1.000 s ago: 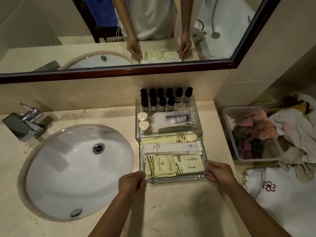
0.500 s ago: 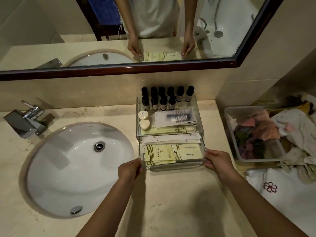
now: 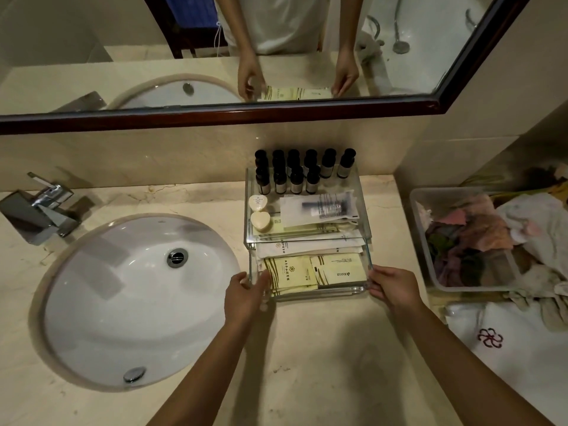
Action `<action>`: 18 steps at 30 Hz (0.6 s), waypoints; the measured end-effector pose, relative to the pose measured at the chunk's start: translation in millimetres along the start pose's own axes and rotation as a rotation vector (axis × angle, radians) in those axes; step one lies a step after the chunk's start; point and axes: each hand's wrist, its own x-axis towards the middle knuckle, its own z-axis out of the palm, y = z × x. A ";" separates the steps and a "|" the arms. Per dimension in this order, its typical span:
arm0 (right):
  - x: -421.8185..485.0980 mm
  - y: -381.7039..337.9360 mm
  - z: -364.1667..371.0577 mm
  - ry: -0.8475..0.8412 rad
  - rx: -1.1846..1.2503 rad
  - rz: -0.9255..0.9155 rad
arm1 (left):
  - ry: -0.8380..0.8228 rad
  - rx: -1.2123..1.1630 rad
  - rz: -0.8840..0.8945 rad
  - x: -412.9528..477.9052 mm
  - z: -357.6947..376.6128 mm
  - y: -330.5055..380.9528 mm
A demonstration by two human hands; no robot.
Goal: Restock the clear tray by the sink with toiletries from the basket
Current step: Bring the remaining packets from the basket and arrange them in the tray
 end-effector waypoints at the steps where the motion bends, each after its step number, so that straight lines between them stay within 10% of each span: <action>1: 0.5 2.1 0.2 0.012 -0.002 -0.006 | 0.060 0.191 0.148 -2.6 1.9 0.0; 6: 3.7 10.6 2.2 0.097 -0.075 -0.063 | 0.011 1.021 0.755 -7.8 16.5 3.0; 18: -2.1 13.4 2.0 0.174 -0.256 -0.203 | -0.150 1.233 0.701 8.1 22.1 3.7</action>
